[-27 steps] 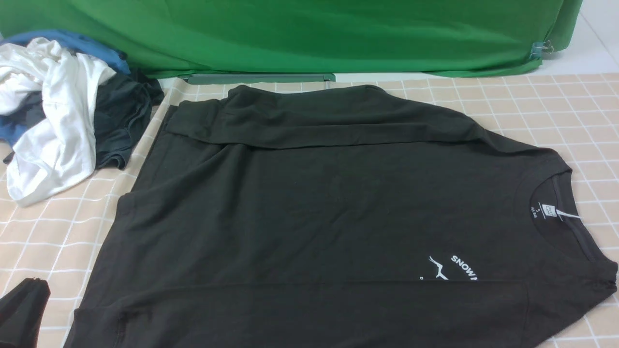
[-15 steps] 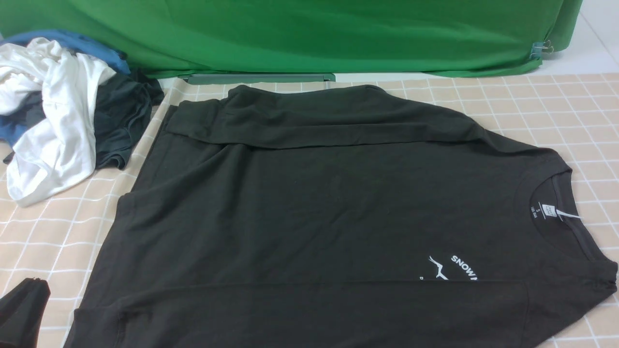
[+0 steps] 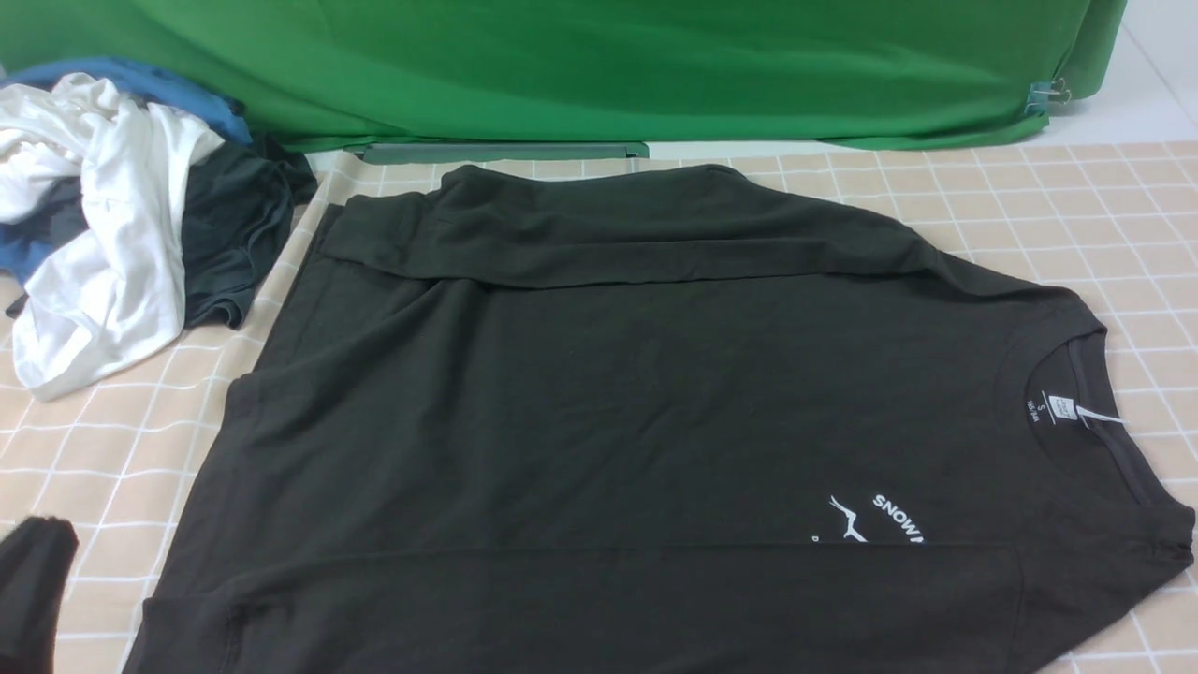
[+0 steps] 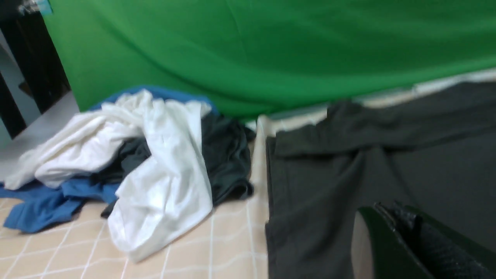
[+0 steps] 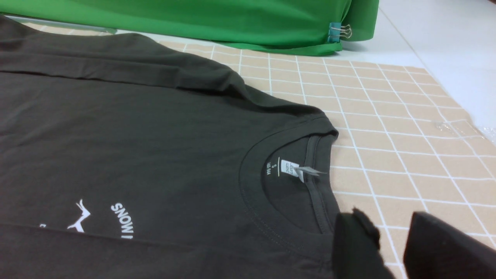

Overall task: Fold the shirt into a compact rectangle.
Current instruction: 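Grasp the left edge of the dark T-shirt lying flat on the table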

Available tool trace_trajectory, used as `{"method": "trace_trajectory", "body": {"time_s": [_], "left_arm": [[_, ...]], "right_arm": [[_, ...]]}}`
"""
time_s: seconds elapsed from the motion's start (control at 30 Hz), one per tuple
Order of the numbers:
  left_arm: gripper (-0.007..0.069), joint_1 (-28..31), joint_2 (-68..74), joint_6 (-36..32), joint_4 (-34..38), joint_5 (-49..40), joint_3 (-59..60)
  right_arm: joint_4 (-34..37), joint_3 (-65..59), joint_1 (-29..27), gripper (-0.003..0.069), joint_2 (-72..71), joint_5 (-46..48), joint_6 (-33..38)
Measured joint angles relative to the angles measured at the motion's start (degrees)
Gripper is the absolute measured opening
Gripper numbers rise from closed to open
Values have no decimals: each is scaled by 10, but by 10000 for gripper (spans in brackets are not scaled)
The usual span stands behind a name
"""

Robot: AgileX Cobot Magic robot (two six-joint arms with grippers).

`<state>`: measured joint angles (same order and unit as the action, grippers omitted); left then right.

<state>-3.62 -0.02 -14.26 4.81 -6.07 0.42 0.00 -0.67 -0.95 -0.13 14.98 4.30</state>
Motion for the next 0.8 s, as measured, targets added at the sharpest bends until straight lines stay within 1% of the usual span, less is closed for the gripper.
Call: {"method": "trace_trajectory", "body": {"time_s": [0.07,0.1,0.17,0.2,0.33,0.47,0.57,0.6,0.67,0.7,0.73,0.8], "left_arm": [[20,0,0,30,51,21,0],[20,0,0,59,102,31,0],[20,0,0,88,136,39,0],[20,0,0,112,169,53,0],[20,0,0,132,190,83,0],[20,0,0,190,211,109,0],[20,0,0,224,213,165,0],[20,0,0,237,213,200,0],[20,0,0,265,206,284,0],[20,0,0,270,201,301,-2],[20,0,0,279,191,314,-11],[20,0,-1,283,171,296,-40]], "right_arm": [[0,0,0,239,0,0,0],[0,0,0,239,0,0,0],[0,0,0,239,0,0,0],[0,0,0,239,0,0,0],[0,0,0,239,0,0,0],[0,0,0,239,0,-2,2],[3,0,0,239,0,-23,3],[6,0,0,239,0,-36,1],[30,0,0,239,0,-86,-32],[44,0,0,239,0,-110,-54],[60,0,0,239,0,-142,-87],[73,0,0,239,0,-196,-136]]}}
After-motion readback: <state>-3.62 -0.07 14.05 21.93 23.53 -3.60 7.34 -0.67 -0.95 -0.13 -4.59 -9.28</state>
